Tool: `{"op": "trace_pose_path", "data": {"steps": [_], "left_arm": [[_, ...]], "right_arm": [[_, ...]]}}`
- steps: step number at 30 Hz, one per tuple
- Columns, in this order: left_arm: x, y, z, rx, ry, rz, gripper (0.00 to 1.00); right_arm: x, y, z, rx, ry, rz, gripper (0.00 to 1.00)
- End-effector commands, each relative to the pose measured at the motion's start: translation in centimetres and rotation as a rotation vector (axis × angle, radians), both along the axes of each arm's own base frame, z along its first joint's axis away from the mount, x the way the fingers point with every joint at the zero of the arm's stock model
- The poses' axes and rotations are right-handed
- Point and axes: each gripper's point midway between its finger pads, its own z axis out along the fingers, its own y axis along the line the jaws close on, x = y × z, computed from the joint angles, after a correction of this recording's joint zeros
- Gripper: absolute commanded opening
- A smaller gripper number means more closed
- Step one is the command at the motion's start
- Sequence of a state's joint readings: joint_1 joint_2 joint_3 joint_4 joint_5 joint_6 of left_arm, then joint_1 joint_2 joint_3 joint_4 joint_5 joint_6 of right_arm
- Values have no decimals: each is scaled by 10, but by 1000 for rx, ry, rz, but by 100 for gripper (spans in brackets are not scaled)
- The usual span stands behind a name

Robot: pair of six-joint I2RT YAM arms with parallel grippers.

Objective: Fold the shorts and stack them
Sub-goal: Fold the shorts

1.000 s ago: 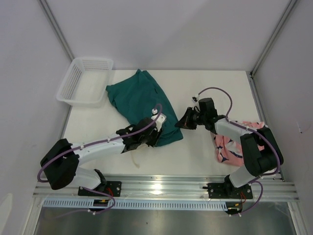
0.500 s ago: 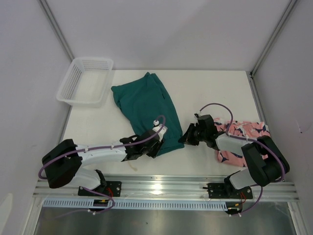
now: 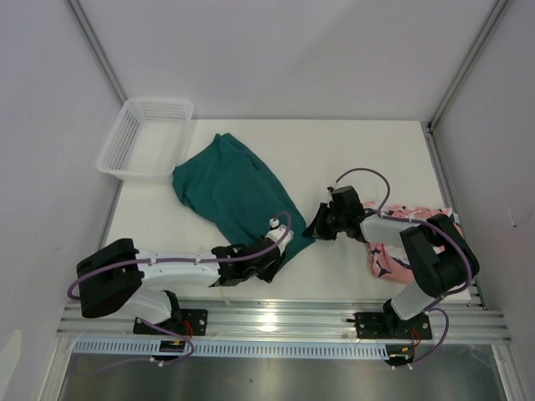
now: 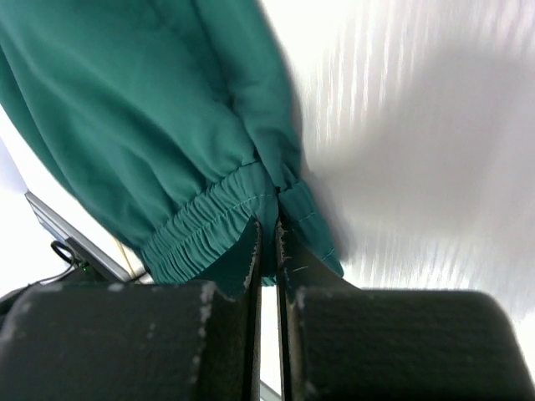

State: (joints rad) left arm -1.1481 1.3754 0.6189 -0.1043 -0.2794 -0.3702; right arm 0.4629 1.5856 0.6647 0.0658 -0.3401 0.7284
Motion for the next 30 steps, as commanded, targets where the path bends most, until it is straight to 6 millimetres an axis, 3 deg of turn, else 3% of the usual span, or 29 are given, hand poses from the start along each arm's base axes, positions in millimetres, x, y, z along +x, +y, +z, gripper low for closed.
{"op": "trace_pose_path", "data": {"steps": [1,3,9,16,18,19,20,26,27,30], "left_arm": [[-35,-1,-28,69,111,-62,49],[-43,-17,-26,65,113,-106,50],[-60,-36,-49,158,147,-180,53],[-73,-54,-59,106,214,-224,55],[-72,-58,-55,88,208,-224,56],[-70,-62,-48,69,198,-224,60],[-69,-67,-42,53,191,-224,63],[-58,-96,13,-88,151,-217,86],[-58,-99,23,-121,160,-218,87],[-52,-100,55,-238,176,-214,91]], "right_arm": [[10,-29,-31,-162,48,-47,0],[25,-28,-27,-174,40,-53,0],[56,-26,-12,-203,6,-39,0],[69,-25,-9,-188,-5,-29,1],[73,-25,-6,-164,-3,-21,10],[81,-27,0,-146,-16,-27,32],[84,-25,7,-116,-20,-16,41],[101,-32,63,-4,-100,-14,72],[99,-32,77,15,-126,-8,76],[87,-42,94,20,-152,-22,87]]}}
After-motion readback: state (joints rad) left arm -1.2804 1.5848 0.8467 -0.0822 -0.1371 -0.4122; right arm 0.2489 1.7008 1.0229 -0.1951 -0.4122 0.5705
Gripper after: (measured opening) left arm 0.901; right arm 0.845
